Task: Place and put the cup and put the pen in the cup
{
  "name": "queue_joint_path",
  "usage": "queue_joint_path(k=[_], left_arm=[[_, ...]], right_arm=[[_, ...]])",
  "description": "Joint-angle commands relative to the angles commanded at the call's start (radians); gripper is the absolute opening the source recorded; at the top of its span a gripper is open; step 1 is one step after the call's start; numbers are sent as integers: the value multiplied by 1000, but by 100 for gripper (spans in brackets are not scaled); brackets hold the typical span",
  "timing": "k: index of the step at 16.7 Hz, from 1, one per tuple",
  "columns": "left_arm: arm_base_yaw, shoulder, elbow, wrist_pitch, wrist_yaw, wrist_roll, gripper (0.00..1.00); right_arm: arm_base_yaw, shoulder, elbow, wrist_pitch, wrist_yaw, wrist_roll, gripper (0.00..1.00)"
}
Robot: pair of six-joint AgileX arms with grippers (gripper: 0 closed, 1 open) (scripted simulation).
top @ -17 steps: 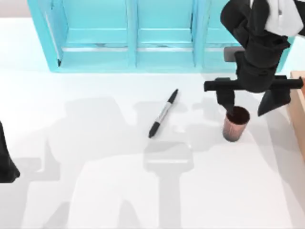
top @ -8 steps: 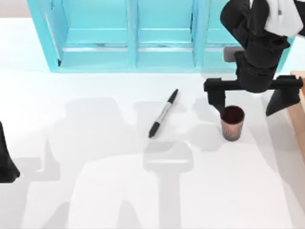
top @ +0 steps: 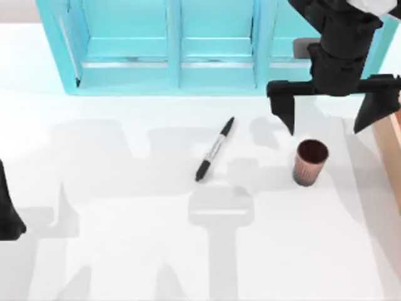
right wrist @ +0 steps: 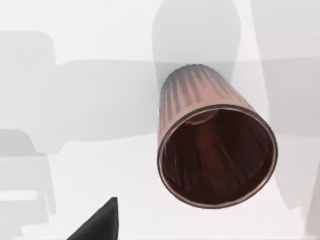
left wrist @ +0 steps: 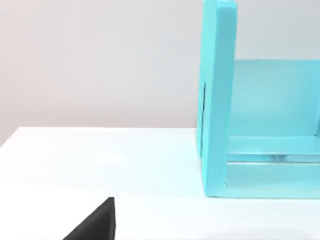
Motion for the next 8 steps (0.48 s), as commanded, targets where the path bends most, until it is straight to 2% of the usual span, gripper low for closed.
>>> queue_joint_path(k=[5, 8], left_arm=[[0, 0, 0, 0, 0, 0, 100], [0, 0, 0, 0, 0, 0, 100]], right_arm=[[-4, 61, 394, -300, -4, -1, 100], [-9, 77, 546, -434, -2, -2, 100]])
